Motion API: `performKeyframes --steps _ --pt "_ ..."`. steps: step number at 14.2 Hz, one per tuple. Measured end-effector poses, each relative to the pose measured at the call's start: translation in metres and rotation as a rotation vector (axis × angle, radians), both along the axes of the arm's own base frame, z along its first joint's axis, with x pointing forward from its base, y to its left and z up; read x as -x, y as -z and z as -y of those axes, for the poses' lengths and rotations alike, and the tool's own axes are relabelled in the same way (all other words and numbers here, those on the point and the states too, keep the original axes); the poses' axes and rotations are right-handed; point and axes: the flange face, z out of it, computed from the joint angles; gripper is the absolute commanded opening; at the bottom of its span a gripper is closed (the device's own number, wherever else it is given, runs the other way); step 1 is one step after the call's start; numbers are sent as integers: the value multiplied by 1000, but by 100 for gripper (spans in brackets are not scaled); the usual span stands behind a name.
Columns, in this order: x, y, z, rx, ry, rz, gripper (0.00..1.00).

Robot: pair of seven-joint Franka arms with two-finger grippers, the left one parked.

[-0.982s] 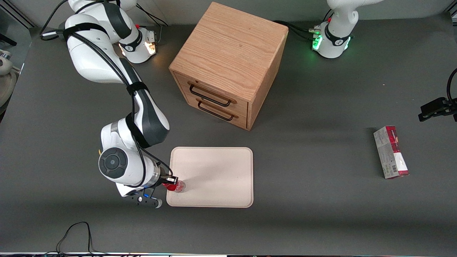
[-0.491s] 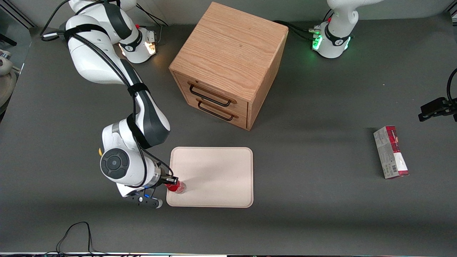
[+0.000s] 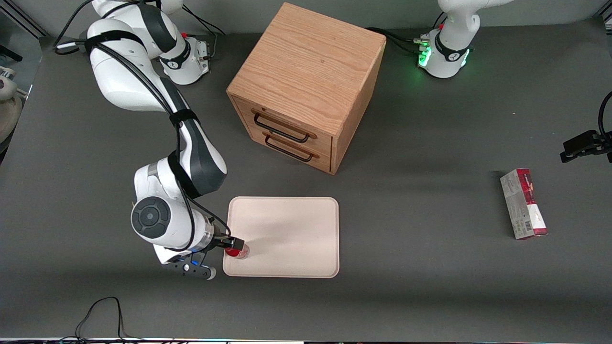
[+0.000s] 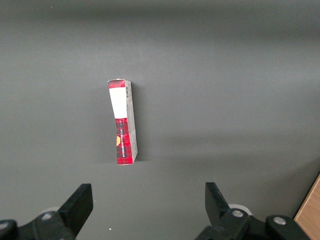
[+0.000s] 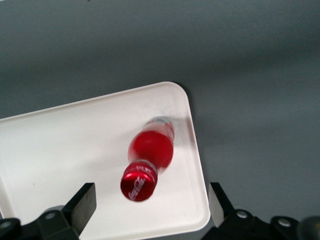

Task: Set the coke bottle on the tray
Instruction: 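Open the right gripper and withdraw it away from the tray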

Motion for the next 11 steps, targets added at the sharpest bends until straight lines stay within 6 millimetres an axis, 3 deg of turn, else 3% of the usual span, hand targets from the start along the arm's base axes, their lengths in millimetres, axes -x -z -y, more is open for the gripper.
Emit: performKeyframes --steps 2,5,8,11 --pt "11 -28 12 26 -8 -58 100" --pt "36 -96 62 29 -93 -78 100" --pt "82 -146 126 24 -203 -98 100" --pt "137 -172 172 24 -267 -84 100"
